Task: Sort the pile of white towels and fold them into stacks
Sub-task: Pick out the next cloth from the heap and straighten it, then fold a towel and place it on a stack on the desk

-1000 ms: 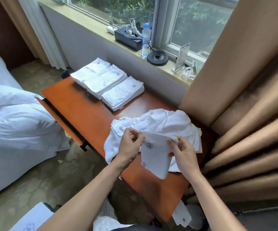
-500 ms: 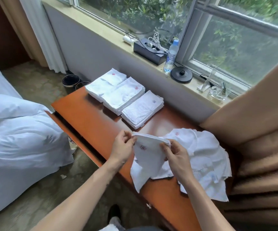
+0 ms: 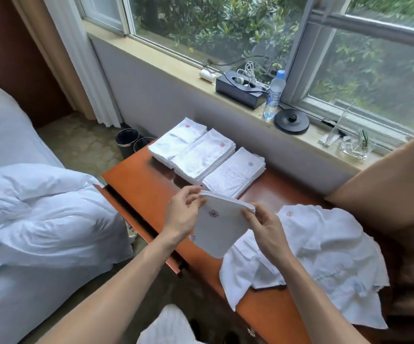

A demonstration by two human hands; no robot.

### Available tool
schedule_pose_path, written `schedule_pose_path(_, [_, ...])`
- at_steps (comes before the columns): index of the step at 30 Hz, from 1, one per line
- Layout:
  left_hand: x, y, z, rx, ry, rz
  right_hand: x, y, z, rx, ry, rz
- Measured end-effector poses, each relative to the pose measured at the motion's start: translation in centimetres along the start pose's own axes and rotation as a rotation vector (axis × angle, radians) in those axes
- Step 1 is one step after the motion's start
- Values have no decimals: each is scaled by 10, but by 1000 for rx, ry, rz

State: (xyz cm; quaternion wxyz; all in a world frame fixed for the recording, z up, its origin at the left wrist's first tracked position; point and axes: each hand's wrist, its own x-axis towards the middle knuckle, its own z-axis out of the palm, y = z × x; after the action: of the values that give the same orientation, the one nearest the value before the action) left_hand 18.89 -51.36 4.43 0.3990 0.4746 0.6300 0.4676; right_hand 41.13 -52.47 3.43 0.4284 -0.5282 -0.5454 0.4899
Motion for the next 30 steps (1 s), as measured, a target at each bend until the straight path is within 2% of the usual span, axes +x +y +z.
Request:
schedule_pose_path(7, [57,-3,-29,22,-80,37,37,-3,34,3,51,64])
schedule_pose_path(18, [192,-17,-67,10,-375,22,109,-12,103,-115,271,119])
schedule_pose_path(30, [286,-19,-20,-3,-530,31,173,-14,92,-188,453,165])
